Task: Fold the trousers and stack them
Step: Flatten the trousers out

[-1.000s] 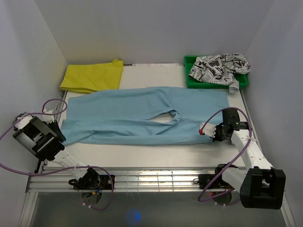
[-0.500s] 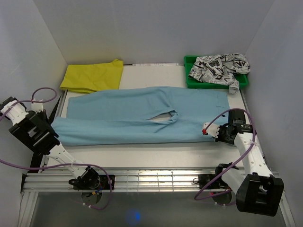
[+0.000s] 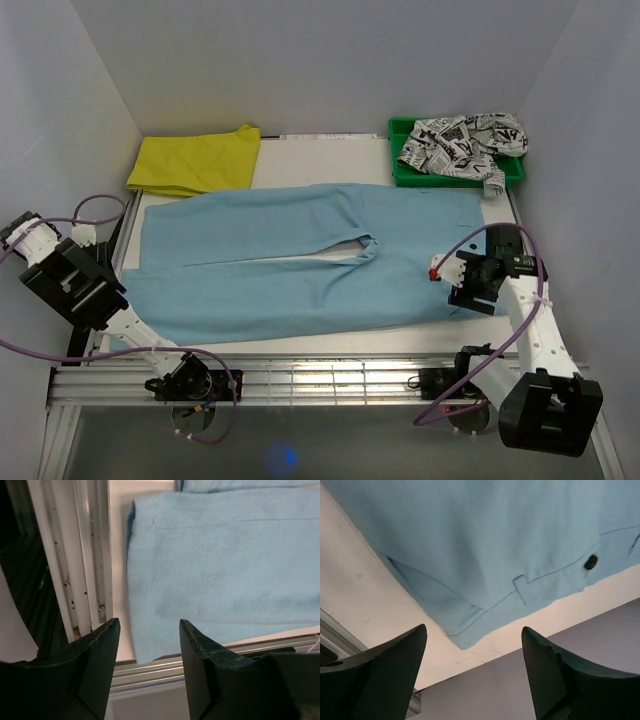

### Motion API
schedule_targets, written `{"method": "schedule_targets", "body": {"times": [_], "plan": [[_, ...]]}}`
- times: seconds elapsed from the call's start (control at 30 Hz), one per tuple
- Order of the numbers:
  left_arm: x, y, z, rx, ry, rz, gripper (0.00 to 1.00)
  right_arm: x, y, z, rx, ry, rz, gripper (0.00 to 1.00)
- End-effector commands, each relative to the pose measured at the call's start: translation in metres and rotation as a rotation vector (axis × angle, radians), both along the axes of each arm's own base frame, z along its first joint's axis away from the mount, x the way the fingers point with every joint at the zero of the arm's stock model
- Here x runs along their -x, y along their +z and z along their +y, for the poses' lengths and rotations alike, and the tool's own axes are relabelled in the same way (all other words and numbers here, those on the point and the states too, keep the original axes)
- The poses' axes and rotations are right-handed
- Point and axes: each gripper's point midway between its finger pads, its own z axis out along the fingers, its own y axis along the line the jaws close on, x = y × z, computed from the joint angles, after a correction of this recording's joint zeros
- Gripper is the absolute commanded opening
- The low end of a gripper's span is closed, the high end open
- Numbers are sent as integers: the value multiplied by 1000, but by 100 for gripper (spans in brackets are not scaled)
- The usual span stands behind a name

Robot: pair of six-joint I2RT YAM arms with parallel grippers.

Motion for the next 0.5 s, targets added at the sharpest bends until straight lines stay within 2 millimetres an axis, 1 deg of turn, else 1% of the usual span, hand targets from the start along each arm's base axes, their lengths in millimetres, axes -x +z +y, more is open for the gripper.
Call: {"method": "schedule_targets", "body": {"times": [0.0,0.03,0.07,0.1,0.17,0.2,0.23,0.27,0.3,0.33,0.37,0.4,0.43,0.47], "plan": [[-29,47,-2,-93,-36,-166,62,-30,34,19,-64,117,-6,83],[-31,45,-8,-94,-58,-150,62,-35,39,23,-108,50,6,84],[-29,43,-12,-87,-64,-148,62,-49,59,29,-151,28,-16,88],[-31,48,-17,-75,-71,-175,62,-56,55,32,-184,-3,33,88],[-32,49,-28,-45,-99,-200,60,-68,64,44,-278,-89,63,88],[-32,50,-37,-20,-113,-212,58,-81,69,46,-303,-115,75,86],[-36,54,-53,26,-136,-243,54,-86,69,52,-339,-168,94,79],[-31,45,-68,70,-148,-230,52,-92,66,54,-350,-194,100,75],[-32,40,-83,98,-170,-223,50,-104,59,56,-356,-217,106,71],[-33,36,-87,87,-175,-227,48,-110,55,59,-354,-235,106,67],[-32,29,-93,94,-175,-215,45,-115,49,61,-364,-289,110,60],[-24,15,-105,126,-157,-178,43,-121,40,61,-362,-317,118,56],[-26,9,-107,109,-163,-176,42,-133,36,60,-349,-332,82,52],[-23,2,-111,114,-156,-159,39,-138,30,57,-341,-361,76,50]]}}
